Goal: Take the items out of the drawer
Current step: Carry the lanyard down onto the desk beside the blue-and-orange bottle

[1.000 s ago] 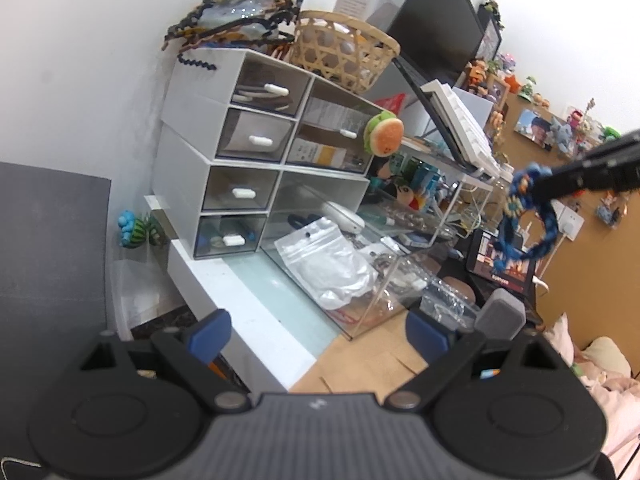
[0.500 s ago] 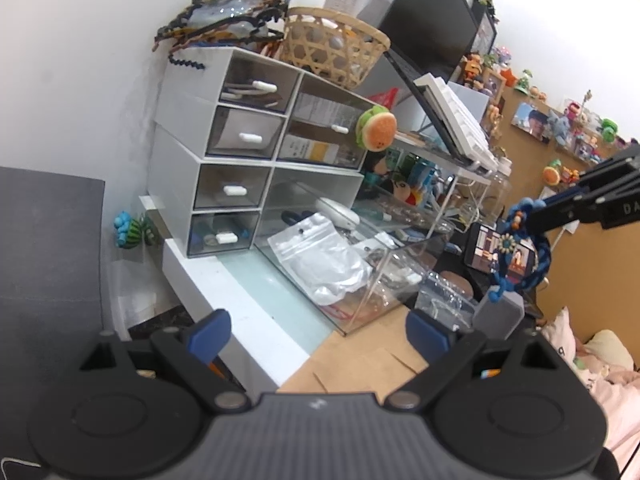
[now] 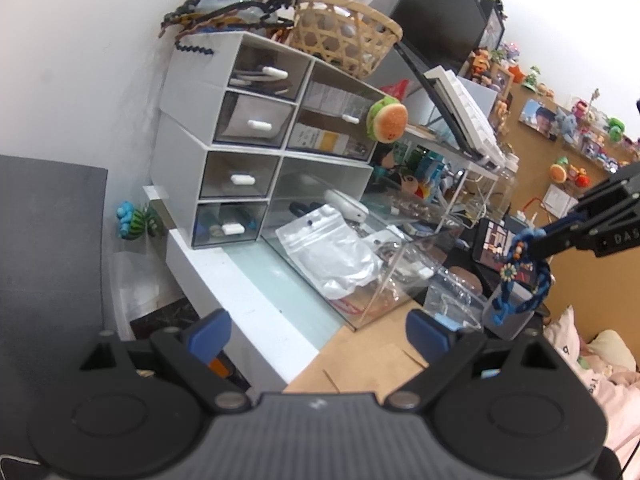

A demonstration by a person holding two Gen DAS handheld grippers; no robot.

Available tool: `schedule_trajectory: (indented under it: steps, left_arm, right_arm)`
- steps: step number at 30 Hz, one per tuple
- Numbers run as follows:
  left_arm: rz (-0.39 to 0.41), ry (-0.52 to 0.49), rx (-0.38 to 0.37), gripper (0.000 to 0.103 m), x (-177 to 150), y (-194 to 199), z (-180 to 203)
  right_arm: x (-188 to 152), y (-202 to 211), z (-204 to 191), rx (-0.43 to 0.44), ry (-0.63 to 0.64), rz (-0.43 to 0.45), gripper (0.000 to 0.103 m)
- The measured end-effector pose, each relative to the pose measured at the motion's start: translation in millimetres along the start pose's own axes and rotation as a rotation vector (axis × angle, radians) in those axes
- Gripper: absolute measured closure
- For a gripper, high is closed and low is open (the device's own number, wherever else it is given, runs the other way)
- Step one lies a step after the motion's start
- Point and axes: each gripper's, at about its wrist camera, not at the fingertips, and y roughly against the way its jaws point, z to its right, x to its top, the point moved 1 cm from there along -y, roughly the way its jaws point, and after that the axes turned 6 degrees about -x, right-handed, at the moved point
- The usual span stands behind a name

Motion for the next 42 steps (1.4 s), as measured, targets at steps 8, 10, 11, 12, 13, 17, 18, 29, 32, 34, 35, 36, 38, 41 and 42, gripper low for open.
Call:
schedule_trajectory:
  steps: [8, 10, 11, 12, 13, 17, 18, 29, 32, 34, 35, 36, 38, 41, 42]
  left_arm:
    - [-0.004, -0.002, -0.003, 0.007, -0.4, -1.0, -0.1]
    - [-0.005, -0.002, -0.003, 0.007, -0.7, -1.2, -0.6]
    - [-0.007, -0.001, -0.004, 0.007, -0.9, -1.3, -1.1]
    - [-0.008, 0.001, -0.005, 0.007, -1.0, -1.4, -1.6]
    - [-0.009, 0.003, -0.004, 0.007, -1.0, -1.6, -2.1]
    - [-0.012, 0.002, -0.006, 0.007, -0.9, -1.1, -2.0]
    - [-0.012, 0.001, -0.008, 0.007, -1.0, -0.8, -1.6]
    - [-0.031, -0.028, -0.029, 0.007, -3.7, -1.4, 4.4]
    - [-0.029, -0.027, -0.03, 0.007, -3.6, -1.4, 4.8]
    - [-0.03, -0.028, -0.03, 0.007, -3.8, -1.5, 5.0]
    - [-0.03, -0.028, -0.03, 0.007, -4.0, -1.3, 5.2]
    - [-0.03, -0.029, -0.03, 0.007, -4.0, -1.1, 5.3]
    - [-0.029, -0.029, -0.031, 0.007, -4.0, -0.7, 5.5]
    - [-0.028, -0.031, -0.031, 0.007, -3.5, -1.0, 6.1]
    - [-0.028, -0.032, -0.031, 0.007, -3.5, -1.1, 6.4]
  right_arm:
    - [-5.1, -16.9, 0.3, 0.009, 0.012, -0.058, 0.087]
    - [-5.5, -19.6, 0.5, 0.006, 0.014, -0.069, 0.087]
    - [-5.7, -20.7, 0.5, 0.005, 0.015, -0.074, 0.087]
    - [-6.2, -21.8, 0.5, 0.003, 0.018, -0.079, 0.087]
    - [-6.4, -23.0, 0.4, 0.001, 0.022, -0.084, 0.087]
    - [-6.9, -27.1, 0.1, 0.001, 0.028, -0.101, 0.087]
    - [-7.1, -28.0, 0.1, 0.002, 0.027, -0.105, 0.087]
    - [-9.6, -44.1, -5.8, -0.007, 0.042, -0.144, 0.086]
    - [-8.2, -42.5, -6.0, -0.029, 0.047, -0.132, 0.086]
    - [-6.5, -40.8, -4.7, -0.036, 0.044, -0.127, 0.086]
    - [-5.9, -39.7, -3.9, -0.036, 0.042, -0.126, 0.086]
    - [-5.4, -38.6, -3.2, -0.037, 0.04, -0.126, 0.085]
    - [-5.0, -35.4, -2.0, -0.032, 0.037, -0.127, 0.083]
    - [-6.0, -30.4, -0.8, -0.024, 0.03, -0.131, 0.08]
    - [-6.6, -28.9, -0.5, -0.021, 0.028, -0.133, 0.079]
